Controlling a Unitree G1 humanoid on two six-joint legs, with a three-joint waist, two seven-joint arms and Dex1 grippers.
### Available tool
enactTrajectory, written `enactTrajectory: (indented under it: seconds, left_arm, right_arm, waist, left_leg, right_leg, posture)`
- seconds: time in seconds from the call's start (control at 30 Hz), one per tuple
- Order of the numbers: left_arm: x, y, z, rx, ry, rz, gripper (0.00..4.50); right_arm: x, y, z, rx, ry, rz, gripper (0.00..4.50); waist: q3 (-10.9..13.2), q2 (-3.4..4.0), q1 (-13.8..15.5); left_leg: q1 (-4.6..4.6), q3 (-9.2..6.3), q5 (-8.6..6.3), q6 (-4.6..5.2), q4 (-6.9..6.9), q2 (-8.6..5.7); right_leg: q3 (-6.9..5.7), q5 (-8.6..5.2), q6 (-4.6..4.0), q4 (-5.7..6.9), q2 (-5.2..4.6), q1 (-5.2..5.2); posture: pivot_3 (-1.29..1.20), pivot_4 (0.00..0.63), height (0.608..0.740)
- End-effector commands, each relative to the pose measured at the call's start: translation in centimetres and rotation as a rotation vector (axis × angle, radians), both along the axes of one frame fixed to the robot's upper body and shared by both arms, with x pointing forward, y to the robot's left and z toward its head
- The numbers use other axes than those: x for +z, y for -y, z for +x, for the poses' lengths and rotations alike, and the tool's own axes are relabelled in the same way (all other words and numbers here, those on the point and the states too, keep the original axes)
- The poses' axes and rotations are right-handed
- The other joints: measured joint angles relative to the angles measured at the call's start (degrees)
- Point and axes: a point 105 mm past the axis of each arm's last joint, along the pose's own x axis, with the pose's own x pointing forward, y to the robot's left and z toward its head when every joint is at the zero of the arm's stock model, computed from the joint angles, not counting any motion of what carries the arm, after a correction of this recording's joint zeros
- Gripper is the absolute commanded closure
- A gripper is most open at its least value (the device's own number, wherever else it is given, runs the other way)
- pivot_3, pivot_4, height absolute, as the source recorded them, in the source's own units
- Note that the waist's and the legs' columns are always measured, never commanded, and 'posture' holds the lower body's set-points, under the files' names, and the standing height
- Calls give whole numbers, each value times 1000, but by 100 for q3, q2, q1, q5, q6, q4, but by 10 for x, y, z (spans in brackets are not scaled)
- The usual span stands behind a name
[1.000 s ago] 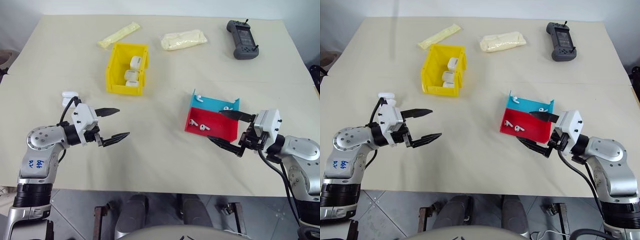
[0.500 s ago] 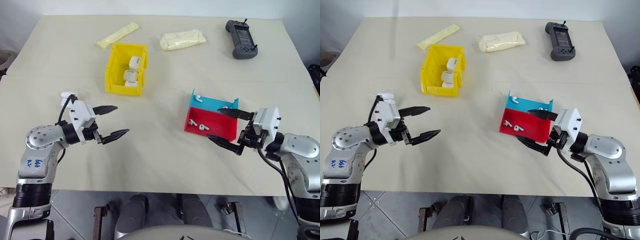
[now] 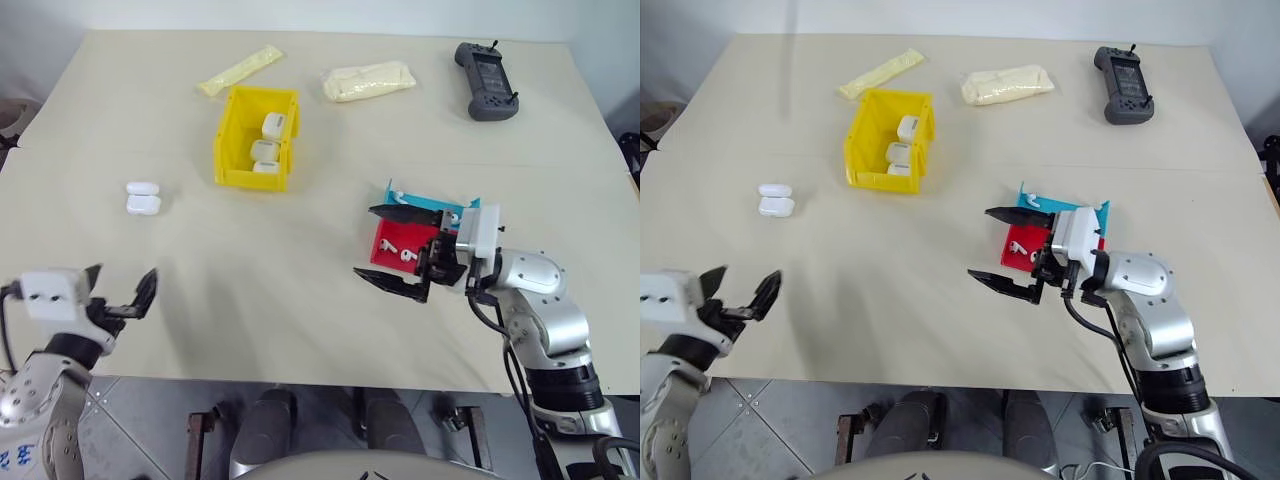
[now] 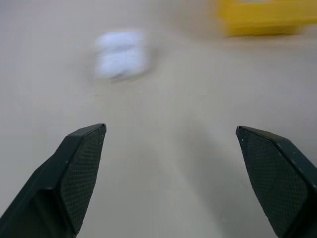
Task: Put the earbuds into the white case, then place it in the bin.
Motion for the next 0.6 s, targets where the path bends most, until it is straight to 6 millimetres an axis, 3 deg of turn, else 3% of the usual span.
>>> enactTrajectory:
  seconds: [0.03, 0.23, 0.33, 0.47, 0.6]
  left_arm:
    - [21, 1, 4, 41, 40, -22, 32]
    - [34, -6, 34, 52, -102, -18, 32]
    - [43, -1, 53, -22, -194, -66, 32]
    - [51, -16, 76, -35, -375, -47, 32]
    - [62, -31, 102, -4, -444, -16, 32]
  right_arm:
    - [4, 1, 0, 17, 7, 10, 0]
    - [5, 7, -1, 33, -15, -13, 0]
    - [7, 8, 0, 32, -16, -17, 0]
    - [7, 8, -1, 35, -20, -21, 0]
    - [7, 7, -1, 33, -20, -22, 0]
  waist:
    - [-2, -4, 54]
    - [-4, -6, 71]
    - [-4, -6, 48]
    - [-3, -7, -45]
    - [-3, -7, -76]
  left_leg:
    - [0, 0, 0, 0, 1, -2]
    - [4, 1, 0, 0, 1, -4]
    - [6, 2, 0, -1, -3, -5]
    - [7, 0, 1, -4, -8, -1]
    - [9, 1, 1, -4, -17, -8]
  right_leg:
    - [0, 0, 0, 1, 1, 1]
    - [3, 1, -2, 3, 6, 0]
    - [3, 1, -2, 6, 9, -3]
    - [3, 1, -3, 9, 14, -8]
    - [1, 1, -3, 14, 10, -16]
  posture:
    - [0, 150, 740]
    - [0, 150, 740]
    - [0, 150, 740]
    - [0, 150, 740]
    - [0, 150, 740]
